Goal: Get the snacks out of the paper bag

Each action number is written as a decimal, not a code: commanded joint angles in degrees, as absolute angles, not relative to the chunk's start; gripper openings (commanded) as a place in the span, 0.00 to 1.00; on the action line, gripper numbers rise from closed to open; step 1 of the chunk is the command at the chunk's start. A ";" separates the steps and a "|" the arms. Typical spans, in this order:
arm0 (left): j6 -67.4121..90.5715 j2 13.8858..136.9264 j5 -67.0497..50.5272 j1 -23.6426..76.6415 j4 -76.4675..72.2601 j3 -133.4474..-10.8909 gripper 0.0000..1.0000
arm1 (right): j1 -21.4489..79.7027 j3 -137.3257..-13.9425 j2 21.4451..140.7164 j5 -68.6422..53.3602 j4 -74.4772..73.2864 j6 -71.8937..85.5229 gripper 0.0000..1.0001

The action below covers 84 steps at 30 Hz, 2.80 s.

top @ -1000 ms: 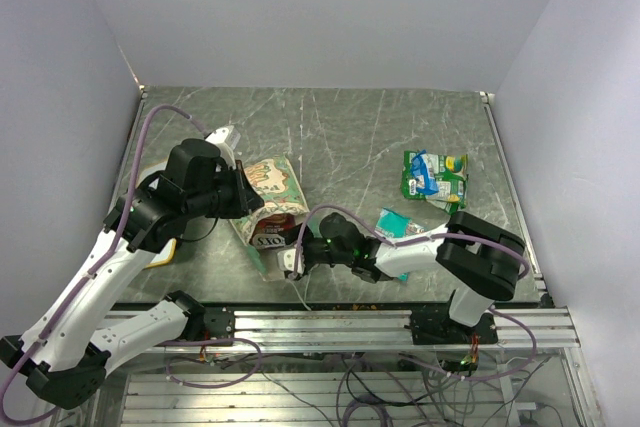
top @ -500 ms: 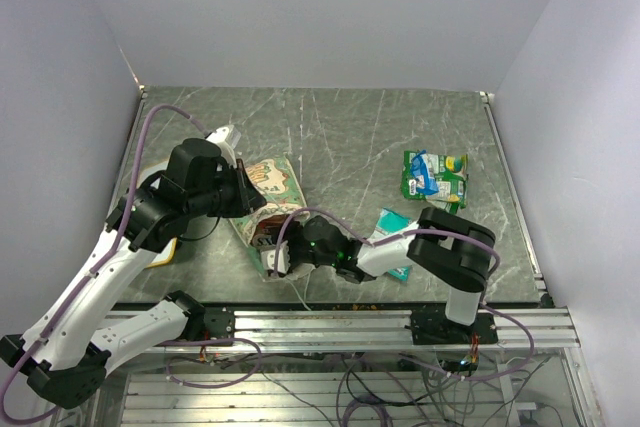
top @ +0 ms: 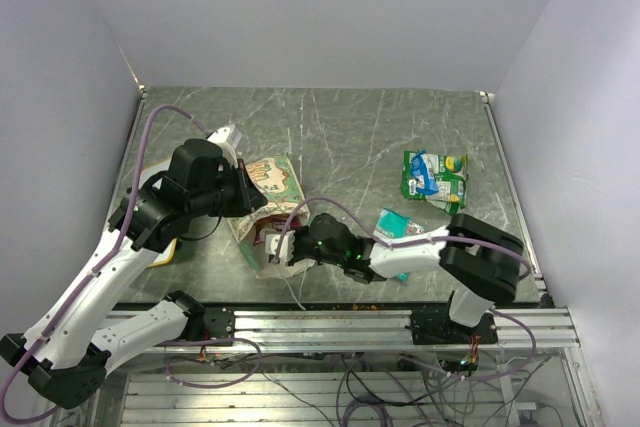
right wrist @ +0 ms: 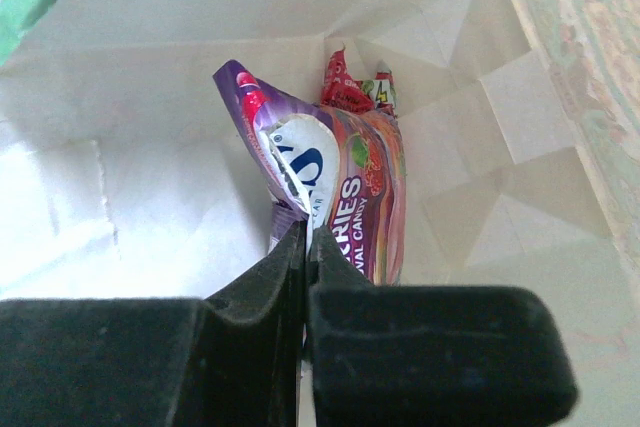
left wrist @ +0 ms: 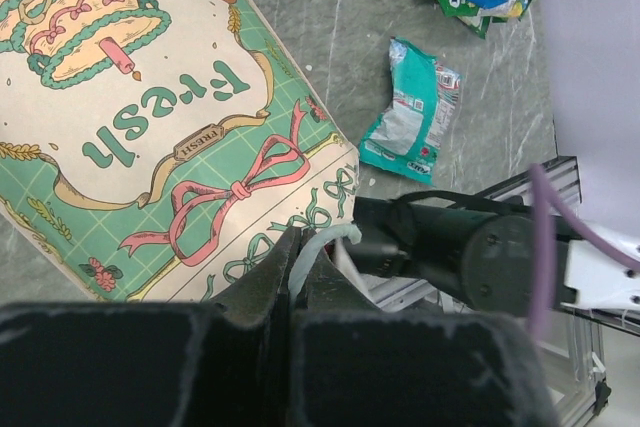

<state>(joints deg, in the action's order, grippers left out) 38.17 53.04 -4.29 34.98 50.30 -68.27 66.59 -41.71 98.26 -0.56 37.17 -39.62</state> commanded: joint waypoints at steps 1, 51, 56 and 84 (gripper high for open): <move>37.47 53.58 -1.54 35.06 48.36 -68.75 0.07 | 67.91 -39.72 90.36 -0.75 30.34 -33.72 0.00; 43.46 51.19 8.25 35.06 57.14 -73.91 0.07 | 54.74 -79.28 79.04 48.85 -78.44 58.30 0.00; 42.73 51.38 8.60 35.07 57.84 -74.70 0.07 | 54.93 -73.23 78.49 46.63 -63.60 24.96 0.00; 42.26 53.43 6.57 35.05 54.93 -73.70 0.07 | 55.04 -40.76 60.89 21.43 -34.00 -36.28 0.00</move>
